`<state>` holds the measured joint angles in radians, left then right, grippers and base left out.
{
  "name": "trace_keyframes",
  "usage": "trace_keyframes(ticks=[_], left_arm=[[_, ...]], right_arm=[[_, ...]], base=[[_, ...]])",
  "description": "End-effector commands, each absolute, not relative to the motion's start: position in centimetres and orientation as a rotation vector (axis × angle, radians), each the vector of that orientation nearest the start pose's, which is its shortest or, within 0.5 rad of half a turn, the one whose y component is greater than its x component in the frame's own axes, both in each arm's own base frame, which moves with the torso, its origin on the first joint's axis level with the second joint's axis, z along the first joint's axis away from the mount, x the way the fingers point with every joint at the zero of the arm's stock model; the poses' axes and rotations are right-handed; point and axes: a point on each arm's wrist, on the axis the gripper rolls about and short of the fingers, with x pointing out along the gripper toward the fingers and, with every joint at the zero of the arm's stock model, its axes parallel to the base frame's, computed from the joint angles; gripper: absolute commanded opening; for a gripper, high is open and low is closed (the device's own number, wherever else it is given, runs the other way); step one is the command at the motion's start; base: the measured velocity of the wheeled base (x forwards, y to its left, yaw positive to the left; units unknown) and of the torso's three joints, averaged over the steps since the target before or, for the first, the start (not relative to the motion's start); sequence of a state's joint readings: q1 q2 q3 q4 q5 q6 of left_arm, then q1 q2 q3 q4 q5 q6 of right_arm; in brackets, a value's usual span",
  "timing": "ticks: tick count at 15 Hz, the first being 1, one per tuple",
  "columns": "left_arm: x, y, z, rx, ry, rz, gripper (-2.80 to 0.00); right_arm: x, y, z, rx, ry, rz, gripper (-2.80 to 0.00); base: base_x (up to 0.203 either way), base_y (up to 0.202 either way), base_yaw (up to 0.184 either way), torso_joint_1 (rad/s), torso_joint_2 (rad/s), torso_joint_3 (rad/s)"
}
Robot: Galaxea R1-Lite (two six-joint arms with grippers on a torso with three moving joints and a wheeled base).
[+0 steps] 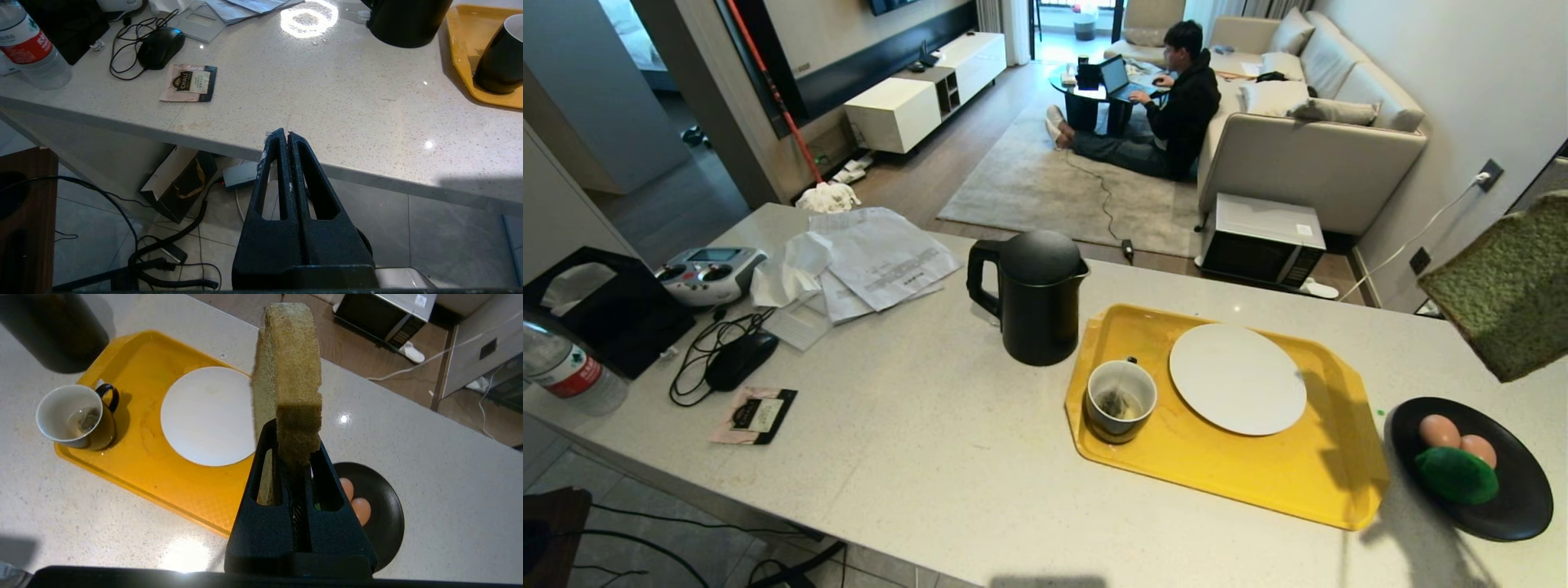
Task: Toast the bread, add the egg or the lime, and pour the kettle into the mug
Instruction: Put the baked bread on a plate
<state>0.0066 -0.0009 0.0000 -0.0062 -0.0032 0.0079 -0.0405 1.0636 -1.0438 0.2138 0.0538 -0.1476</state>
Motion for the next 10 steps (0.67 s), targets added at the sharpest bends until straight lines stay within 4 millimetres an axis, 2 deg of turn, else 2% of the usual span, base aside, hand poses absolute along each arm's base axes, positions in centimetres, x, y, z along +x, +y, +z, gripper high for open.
trace_keyframes(ticks=[1, 5, 10], left_arm=[[-2.3, 0.0, 7.6, 0.008, -0.009, 0.003, -2.8], [-2.3, 0.0, 7.6, 0.008, -0.008, 0.003, -2.8], [-2.3, 0.0, 7.6, 0.008, -0.008, 0.004, -2.8]], right_arm=[[14.2, -0.2, 30.5, -0.175, 0.266, 0.052, -2.8], [16.7, 1.0, 28.9, -0.213, 0.349, 0.087, -2.8], [22.1, 2.5, 26.0, -0.204, 0.466, 0.069, -2.8]], base=[[0.0, 0.0, 0.0, 0.0, 0.0, 0.0], [0.0, 0.0, 0.0, 0.0, 0.0, 0.0], [0.0, 0.0, 0.0, 0.0, 0.0, 0.0]])
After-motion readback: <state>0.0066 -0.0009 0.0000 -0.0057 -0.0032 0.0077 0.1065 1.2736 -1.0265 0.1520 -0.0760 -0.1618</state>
